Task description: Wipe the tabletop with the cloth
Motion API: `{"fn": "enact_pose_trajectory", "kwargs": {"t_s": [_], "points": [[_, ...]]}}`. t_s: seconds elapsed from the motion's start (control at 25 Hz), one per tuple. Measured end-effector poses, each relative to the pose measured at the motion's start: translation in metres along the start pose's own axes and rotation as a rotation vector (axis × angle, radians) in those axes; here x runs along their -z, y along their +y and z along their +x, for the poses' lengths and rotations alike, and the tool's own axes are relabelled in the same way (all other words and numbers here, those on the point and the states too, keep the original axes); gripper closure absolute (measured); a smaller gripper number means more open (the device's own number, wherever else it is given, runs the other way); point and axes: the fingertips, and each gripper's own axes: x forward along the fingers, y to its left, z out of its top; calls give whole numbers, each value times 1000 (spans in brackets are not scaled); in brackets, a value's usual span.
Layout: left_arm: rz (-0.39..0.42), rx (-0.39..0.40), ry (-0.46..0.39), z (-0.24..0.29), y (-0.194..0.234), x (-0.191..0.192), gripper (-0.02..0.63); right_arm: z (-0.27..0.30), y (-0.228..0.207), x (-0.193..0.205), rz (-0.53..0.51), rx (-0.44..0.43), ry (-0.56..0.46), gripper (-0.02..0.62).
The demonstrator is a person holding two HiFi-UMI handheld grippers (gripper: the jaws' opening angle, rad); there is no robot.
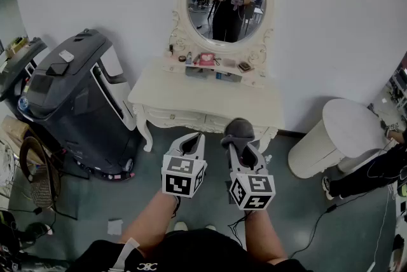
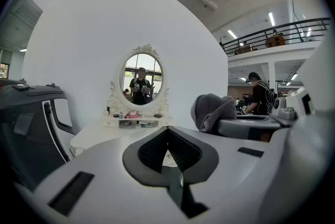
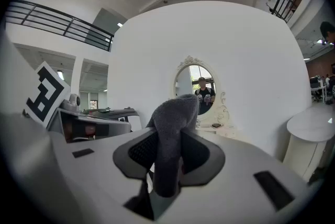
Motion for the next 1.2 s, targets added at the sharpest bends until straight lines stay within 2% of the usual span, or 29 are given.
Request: {"fn": "enact_pose_trajectory", "kwargs": {"t_s": [0.24, 0.52, 0.68, 0.84, 1.0, 1.2], "points": [[-9, 0, -2, 10, 21, -4, 600, 21, 8, -3, -33, -7, 5, 488], [-20, -7, 1, 12, 49, -3, 600, 44, 25, -3, -18, -20, 2, 488], [-28, -28, 7, 7, 74, 2, 600, 63, 46, 3, -21, -66, 27, 488], [-43, -52, 14, -4, 103, 7, 600, 82, 80, 12, -99, -138, 66, 488], [-54, -87, 17, -15, 131, 13, 600, 100, 104, 21, -194, -145, 77, 488], [-83, -142, 28, -24, 164, 22, 600, 124, 128, 29, -234, -188, 96, 488]]}}
